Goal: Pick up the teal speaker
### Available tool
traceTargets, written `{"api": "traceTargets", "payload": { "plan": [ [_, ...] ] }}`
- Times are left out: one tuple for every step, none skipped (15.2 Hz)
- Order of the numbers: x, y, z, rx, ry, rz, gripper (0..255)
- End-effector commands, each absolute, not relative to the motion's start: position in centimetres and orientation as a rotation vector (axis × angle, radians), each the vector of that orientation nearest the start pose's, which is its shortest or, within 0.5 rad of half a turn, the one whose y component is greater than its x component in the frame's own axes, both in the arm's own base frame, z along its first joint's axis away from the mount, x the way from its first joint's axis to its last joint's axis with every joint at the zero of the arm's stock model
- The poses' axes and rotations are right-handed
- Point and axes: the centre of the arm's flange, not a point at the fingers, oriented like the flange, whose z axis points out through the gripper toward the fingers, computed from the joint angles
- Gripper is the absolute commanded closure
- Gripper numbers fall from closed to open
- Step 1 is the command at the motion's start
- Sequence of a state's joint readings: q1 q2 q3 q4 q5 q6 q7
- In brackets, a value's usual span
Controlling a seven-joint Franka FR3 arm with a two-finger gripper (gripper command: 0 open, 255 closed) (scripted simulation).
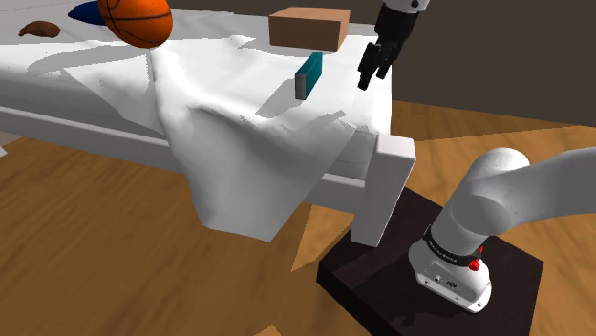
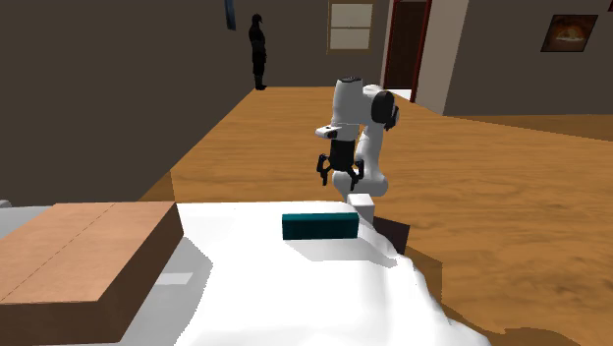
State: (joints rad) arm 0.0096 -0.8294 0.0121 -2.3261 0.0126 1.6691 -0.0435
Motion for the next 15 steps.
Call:
{"api": "traceTargets", "payload": {
  "plan": [
    [30.4,0.9,62.8,-3.127,-0.097,-0.27,0],
    [31.6,1.8,63.1,-3.129,0.017,-0.248,0],
    [32.9,2.6,63.5,-3.126,0.13,-0.225,0],
    [34.2,3.3,63.9,-3.12,0.243,-0.202,0],
    [35.6,3.9,64.2,-3.109,0.355,-0.179,0],
    [37.0,4.4,64.5,-3.094,0.467,-0.156,0],
    [38.5,4.7,64.8,-3.075,0.578,-0.132,0],
    [40.0,5.0,65.1,-3.051,0.689,-0.108,0],
    [41.5,5.2,65.4,-3.024,0.798,-0.084,0],
    [43.0,5.2,65.6,-2.992,0.906,-0.06,0],
    [44.5,5.2,65.9,-2.957,1.013,-0.036,0],
    [46.0,5.0,66.1,-2.917,1.118,-0.012,0],
    [47.5,4.7,66.2,-2.874,1.222,0.012,0],
    [49.0,4.3,66.4,-2.827,1.324,0.036,0],
    [50.5,3.9,66.5,-2.776,1.424,0.06,0]
  ]
}}
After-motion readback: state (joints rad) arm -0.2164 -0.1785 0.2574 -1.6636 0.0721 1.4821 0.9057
